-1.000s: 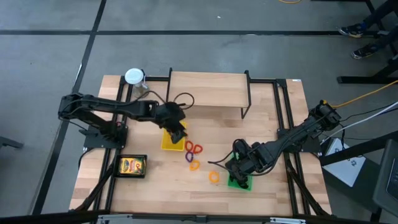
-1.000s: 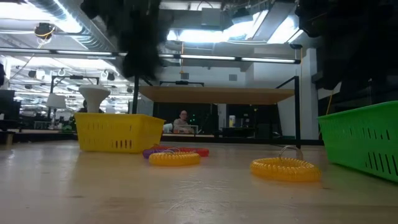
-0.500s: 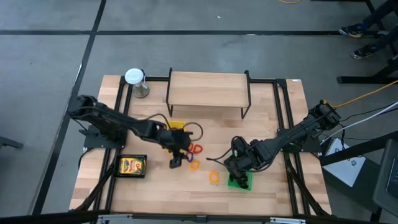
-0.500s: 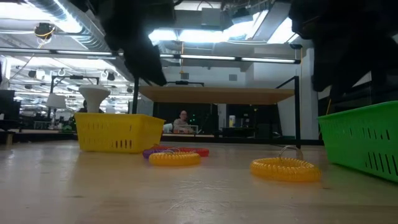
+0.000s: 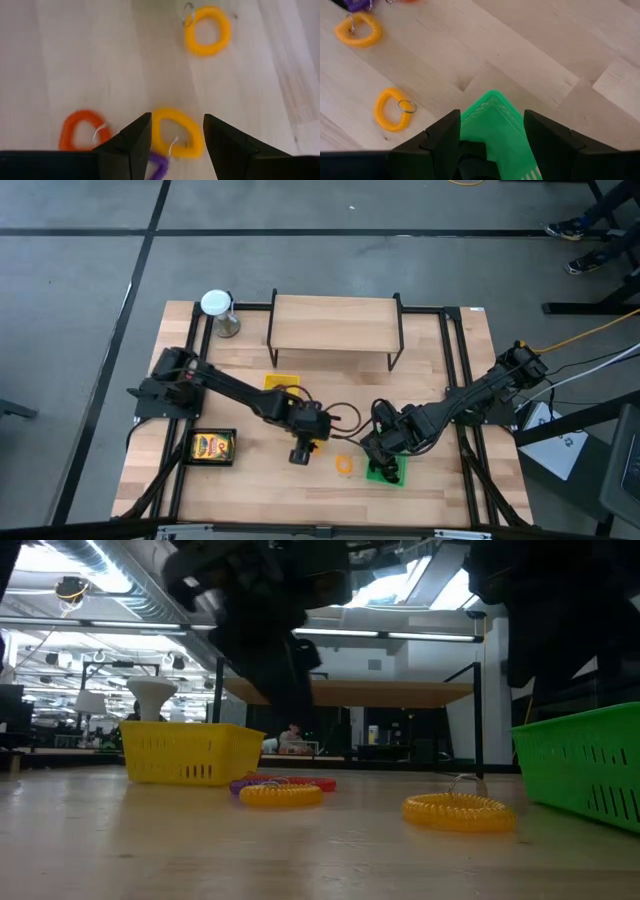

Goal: Pick & Place Office Desk Supplies
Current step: Put the yellow spring keychain into the yellow bin

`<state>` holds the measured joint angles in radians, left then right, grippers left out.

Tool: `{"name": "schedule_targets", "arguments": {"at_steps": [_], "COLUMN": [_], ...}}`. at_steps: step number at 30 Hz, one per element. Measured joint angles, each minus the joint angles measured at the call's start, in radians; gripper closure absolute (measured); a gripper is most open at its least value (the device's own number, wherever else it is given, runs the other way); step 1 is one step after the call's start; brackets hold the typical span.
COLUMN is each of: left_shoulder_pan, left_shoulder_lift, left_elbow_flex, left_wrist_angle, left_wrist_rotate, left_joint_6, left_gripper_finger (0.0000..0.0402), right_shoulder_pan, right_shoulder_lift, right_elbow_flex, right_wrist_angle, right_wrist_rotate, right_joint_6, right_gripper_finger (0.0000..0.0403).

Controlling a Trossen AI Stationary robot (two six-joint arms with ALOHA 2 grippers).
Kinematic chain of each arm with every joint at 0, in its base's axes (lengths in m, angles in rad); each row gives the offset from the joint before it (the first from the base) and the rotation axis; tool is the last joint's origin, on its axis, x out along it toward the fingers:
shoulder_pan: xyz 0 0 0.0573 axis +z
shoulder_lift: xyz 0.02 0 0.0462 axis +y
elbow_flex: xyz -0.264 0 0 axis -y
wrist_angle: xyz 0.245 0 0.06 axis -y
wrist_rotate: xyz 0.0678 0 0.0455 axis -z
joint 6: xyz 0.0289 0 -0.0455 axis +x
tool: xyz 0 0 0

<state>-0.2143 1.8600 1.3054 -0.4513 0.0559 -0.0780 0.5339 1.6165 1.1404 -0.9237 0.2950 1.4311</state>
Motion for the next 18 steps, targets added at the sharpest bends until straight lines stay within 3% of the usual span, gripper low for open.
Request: {"name": "schedule_targets", "arguments": {"at_steps": [18], "left_shoulder_pan": [-0.023], "left_shoulder_lift": [0.075], "left_elbow_flex": [0.033], "left_wrist_angle": [-0.056], "left_wrist_rotate": [0.020], "left_joint_6": [-0.013], "left_gripper_finger": [0.0229], "right_shoulder_pan": [0.001], "right_shoulder_lift": [0.000], "right_elbow_flex": [0.000], "right_wrist_angle": [-0.003], "right_wrist_rotate": [0.002], "right_joint_6": [-0.030], "right_gripper_finger": [0.0184]}}
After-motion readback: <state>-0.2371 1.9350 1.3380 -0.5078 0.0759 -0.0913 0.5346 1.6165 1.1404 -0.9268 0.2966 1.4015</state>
